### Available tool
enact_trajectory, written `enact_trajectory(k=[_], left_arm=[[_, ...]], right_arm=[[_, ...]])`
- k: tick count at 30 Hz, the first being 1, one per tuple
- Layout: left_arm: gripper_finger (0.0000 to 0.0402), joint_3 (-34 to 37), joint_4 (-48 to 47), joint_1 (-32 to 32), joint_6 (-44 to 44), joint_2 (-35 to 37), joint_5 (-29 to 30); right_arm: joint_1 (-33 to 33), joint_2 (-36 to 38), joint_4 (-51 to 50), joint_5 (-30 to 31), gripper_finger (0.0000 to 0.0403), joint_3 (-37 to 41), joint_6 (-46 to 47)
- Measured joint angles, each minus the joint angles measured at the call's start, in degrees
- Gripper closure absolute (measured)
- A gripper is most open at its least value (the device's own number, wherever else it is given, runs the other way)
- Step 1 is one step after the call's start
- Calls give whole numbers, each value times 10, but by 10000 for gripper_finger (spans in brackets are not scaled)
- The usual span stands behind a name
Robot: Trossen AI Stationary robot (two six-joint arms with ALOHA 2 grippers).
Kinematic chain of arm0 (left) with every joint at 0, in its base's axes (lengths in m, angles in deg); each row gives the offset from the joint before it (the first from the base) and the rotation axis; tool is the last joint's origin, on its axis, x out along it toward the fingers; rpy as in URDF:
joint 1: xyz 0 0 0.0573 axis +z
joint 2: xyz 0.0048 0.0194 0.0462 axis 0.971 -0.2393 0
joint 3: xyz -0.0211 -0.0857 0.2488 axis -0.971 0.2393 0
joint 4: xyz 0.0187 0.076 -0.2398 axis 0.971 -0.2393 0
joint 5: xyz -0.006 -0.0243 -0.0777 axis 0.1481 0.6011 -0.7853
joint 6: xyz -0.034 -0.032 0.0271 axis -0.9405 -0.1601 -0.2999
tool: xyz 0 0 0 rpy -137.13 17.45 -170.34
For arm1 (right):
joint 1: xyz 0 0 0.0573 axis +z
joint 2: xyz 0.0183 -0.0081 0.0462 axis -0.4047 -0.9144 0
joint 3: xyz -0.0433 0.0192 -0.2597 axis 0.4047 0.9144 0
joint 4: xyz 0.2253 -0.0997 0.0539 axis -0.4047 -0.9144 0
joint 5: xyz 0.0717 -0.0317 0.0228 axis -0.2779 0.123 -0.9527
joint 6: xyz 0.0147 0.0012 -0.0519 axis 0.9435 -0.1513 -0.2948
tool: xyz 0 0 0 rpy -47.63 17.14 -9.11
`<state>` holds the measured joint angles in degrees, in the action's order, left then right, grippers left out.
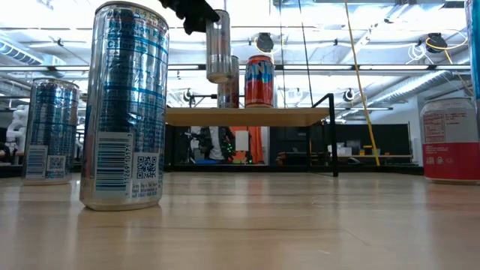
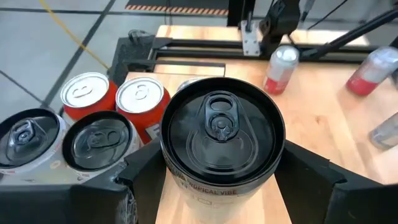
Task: Place canned beverage on shelf
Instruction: Put the white and yellow soda can aligned with the other white and yellow soda cans on the shelf
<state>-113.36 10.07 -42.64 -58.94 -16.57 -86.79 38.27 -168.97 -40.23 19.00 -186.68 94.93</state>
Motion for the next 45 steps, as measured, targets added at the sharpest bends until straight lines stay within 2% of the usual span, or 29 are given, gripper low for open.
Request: enact_trajectory(k=[5, 10, 13, 18, 24, 45], left_arm=[[149, 25, 11, 9, 1, 0, -13], [149, 55, 69, 5, -1, 1, -14], [149, 63, 60, 5, -2, 0, -11], [149, 66, 69, 5, 1, 0, 9], [149, 68, 88, 5, 0, 0, 22], [149, 67, 94, 1, 0, -45, 50]], right_arm=[[0, 0, 6, 12, 60, 0, 3], [0, 0, 6, 13, 60, 0, 6], [0, 0, 6, 13, 60, 0, 6], [-1, 0, 6, 15, 60, 0, -5], [-1, 0, 5, 43, 60, 0, -20], [-1, 0, 5, 41, 60, 0, -29]])
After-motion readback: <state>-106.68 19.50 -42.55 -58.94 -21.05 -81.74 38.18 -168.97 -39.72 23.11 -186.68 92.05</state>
